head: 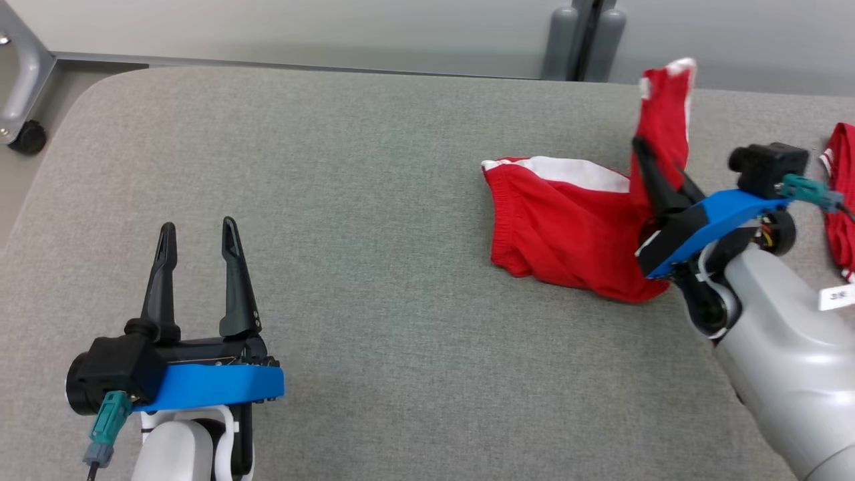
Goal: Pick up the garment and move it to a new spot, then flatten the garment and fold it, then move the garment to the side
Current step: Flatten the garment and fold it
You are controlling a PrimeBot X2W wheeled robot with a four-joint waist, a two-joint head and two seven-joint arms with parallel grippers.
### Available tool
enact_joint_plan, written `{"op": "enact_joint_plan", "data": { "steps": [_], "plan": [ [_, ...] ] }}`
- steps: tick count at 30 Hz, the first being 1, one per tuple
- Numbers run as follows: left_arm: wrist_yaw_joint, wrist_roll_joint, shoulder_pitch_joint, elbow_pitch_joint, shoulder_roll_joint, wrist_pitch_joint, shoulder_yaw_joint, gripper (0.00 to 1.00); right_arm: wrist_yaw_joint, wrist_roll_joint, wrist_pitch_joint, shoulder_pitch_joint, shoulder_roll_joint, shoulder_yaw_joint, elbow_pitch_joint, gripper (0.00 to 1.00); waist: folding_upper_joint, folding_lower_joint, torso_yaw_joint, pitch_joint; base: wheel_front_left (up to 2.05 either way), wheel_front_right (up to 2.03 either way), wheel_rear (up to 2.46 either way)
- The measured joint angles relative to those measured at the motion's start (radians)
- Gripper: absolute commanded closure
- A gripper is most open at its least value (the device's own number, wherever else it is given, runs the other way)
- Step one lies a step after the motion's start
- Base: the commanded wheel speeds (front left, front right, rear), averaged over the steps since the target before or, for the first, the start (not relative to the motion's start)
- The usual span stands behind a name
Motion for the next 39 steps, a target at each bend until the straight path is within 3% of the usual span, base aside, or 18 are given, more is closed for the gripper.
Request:
{"op": "enact_joint_plan", "data": {
  "steps": [8,23,24,25,33,39],
  "plan": [
    [0.006,-0.018,-0.004,0.001,0.000,0.000,-0.021,0.00,0.000,-0.051,0.012,0.000,0.112,0.060,0.001,1.00,0.0000,0.0000,0.049,0.019,0.00,0.00,0.00],
    [0.023,-0.035,-0.007,-0.004,0.000,0.000,-0.051,0.00,0.000,-0.132,0.006,0.081,0.176,0.128,0.001,1.00,0.0000,0.0000,0.078,0.043,0.00,0.00,0.00],
    [0.024,-0.035,-0.009,-0.003,0.000,0.000,-0.052,0.00,0.000,-0.146,0.003,0.084,0.179,0.133,-0.001,0.62,0.0000,0.0000,0.077,0.044,0.00,0.00,0.00],
    [0.025,-0.036,-0.012,-0.002,0.000,0.000,-0.054,0.00,0.000,-0.151,0.002,0.086,0.184,0.132,-0.004,0.00,0.0000,0.0000,0.074,0.046,0.00,0.00,0.00],
    [0.022,-0.031,-0.022,0.014,0.000,0.000,-0.053,0.00,0.000,-0.247,-0.009,0.114,0.176,0.138,-0.112,0.00,0.0000,0.0000,0.024,0.037,0.00,0.00,0.00],
    [0.013,-0.009,-0.033,0.035,0.000,0.000,-0.032,0.00,0.000,-0.343,-0.011,0.192,0.132,0.003,-0.278,0.00,0.0000,0.0000,-0.044,0.016,0.00,0.00,0.00]
  ]
}}
